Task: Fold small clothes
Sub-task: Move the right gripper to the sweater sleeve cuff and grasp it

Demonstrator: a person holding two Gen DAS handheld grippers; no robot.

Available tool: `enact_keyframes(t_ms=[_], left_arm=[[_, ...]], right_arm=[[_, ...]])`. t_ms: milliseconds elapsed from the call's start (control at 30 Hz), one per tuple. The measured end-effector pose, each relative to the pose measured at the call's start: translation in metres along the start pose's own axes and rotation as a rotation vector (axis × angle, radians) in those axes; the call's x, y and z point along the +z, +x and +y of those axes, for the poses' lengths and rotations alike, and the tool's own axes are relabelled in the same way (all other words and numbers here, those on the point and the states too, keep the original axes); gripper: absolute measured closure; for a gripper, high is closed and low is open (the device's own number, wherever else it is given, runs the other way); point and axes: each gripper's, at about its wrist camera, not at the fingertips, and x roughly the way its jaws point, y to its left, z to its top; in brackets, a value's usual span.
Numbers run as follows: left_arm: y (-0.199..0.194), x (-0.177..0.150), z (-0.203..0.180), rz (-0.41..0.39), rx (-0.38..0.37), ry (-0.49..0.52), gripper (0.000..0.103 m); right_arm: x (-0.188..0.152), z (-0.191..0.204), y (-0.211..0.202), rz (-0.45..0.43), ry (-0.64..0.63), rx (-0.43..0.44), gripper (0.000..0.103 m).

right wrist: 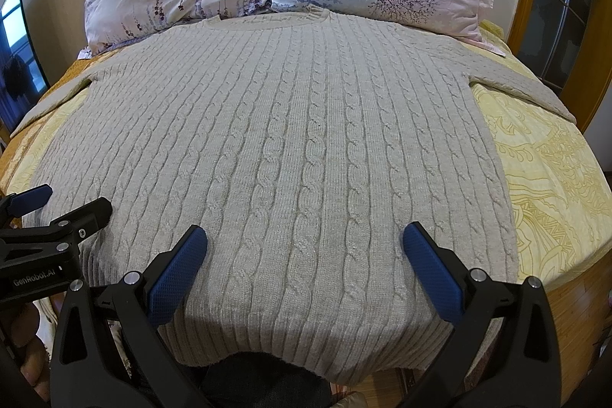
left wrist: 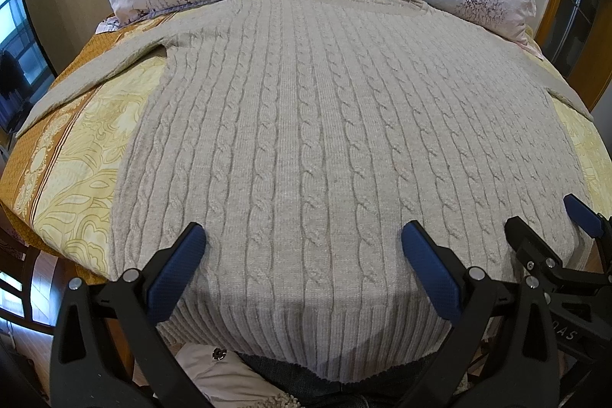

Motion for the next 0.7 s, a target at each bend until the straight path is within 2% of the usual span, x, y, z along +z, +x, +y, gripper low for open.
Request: enact_keyframes(t_ms=[200,500,600,700], left_arm=[[0.006,0.011,0.000,0.046,-0.006,0.013,0.002],[0.010,0.020,0.001,0.098,-0.027,0.052,0.002],[0.012,0.030,0.006,0.082,-0.063,0.054,0.002],[0.008,0.048,0.015,0.016,-0.079,0.037,0.002]], right_arm=[[0.004,-0.001,0.004,0.025,-0.024,0.020,0.001],[0.007,-0.013,0.007,0.006,-0.119,0.122,0.001],[0.015,-0.025,0.009,0.004,-0.074,0.153,0.001],[0.039,-0.065,0.010,-0.015,0.077,0.189,0.001]])
